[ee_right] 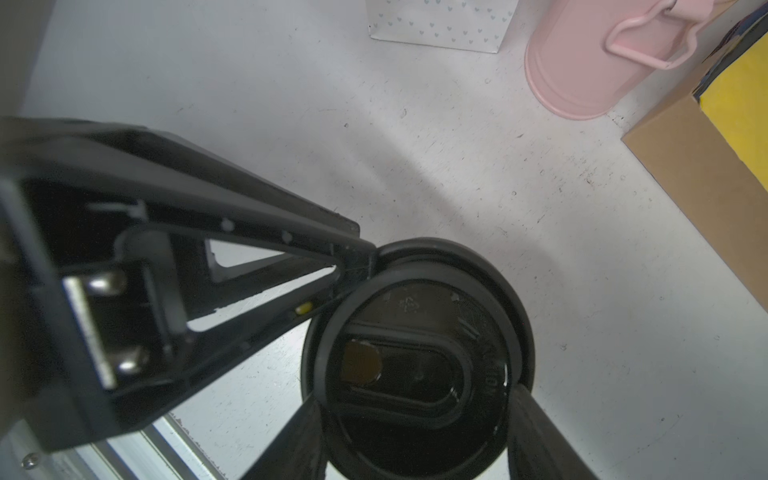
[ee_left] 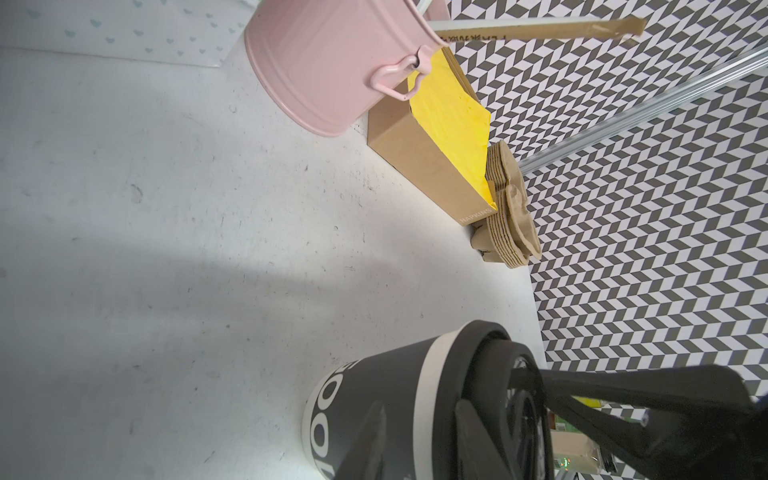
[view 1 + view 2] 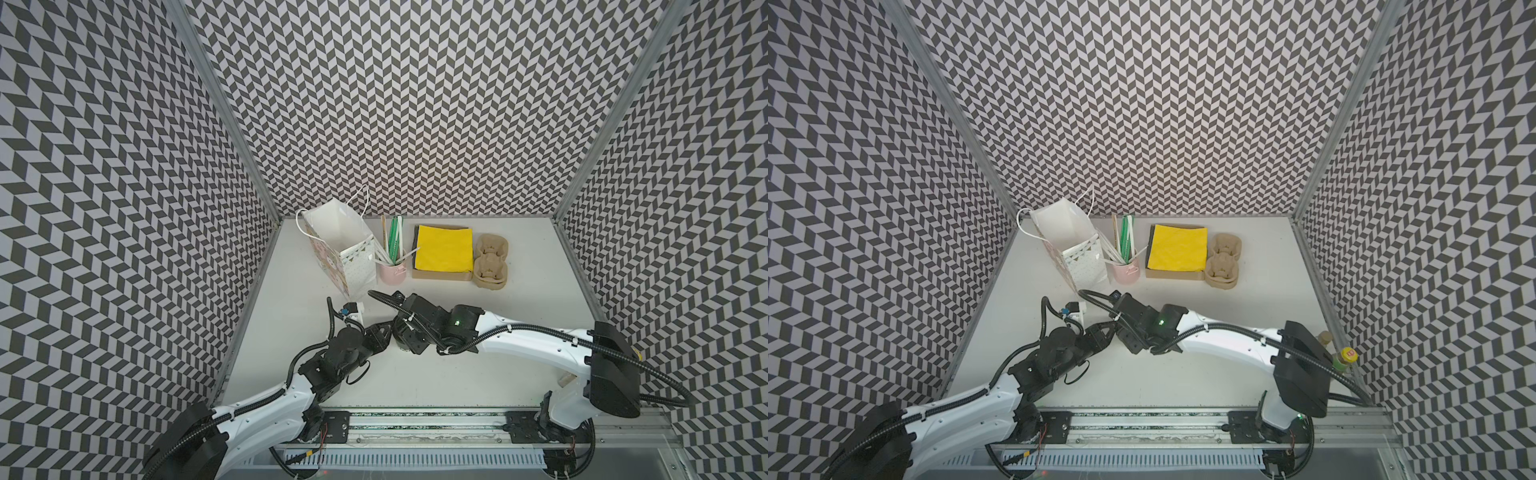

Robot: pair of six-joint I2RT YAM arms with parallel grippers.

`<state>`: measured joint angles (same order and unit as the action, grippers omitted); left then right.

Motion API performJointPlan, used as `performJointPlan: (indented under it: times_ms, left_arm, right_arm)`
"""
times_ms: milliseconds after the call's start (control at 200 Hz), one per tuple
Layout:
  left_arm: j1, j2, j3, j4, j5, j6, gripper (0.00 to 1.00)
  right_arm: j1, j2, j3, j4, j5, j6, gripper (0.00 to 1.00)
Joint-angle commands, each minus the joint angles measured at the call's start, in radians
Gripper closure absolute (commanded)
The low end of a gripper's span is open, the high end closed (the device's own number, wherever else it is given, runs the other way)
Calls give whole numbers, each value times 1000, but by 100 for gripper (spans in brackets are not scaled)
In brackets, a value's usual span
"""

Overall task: Pack the takeout coffee
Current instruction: 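Open and withdraw the left gripper from the cup while the right holds the lid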

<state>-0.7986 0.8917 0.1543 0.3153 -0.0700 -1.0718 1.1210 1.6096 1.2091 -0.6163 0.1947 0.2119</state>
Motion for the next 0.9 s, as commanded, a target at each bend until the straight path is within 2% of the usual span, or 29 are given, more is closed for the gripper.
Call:
performJointPlan:
  times_ms: [0,70,310,506,671,891]
  left_arm:
    - [-58,35,-105,-461,173,4,69]
    - [-58,19,-90,-480,164,12,68]
    - [-64,-57,27,-571,190,33,49]
    - [-109,-117,32,-599,208,-9,49]
    - [-123,-158,13,-547,234,-42,48]
    - [-131,-71,12,-520,213,-41,48]
  right_arm:
    - [16,90,-67,-103,-130,9,40]
    - [16,91,-68,-102,-129,11,40]
    - [13,104,-59,-103,-133,7,40]
    - [5,108,-45,-110,-135,4,40]
    - [5,115,-46,-104,-144,4,40]
    - [5,113,-57,-97,-156,6,40]
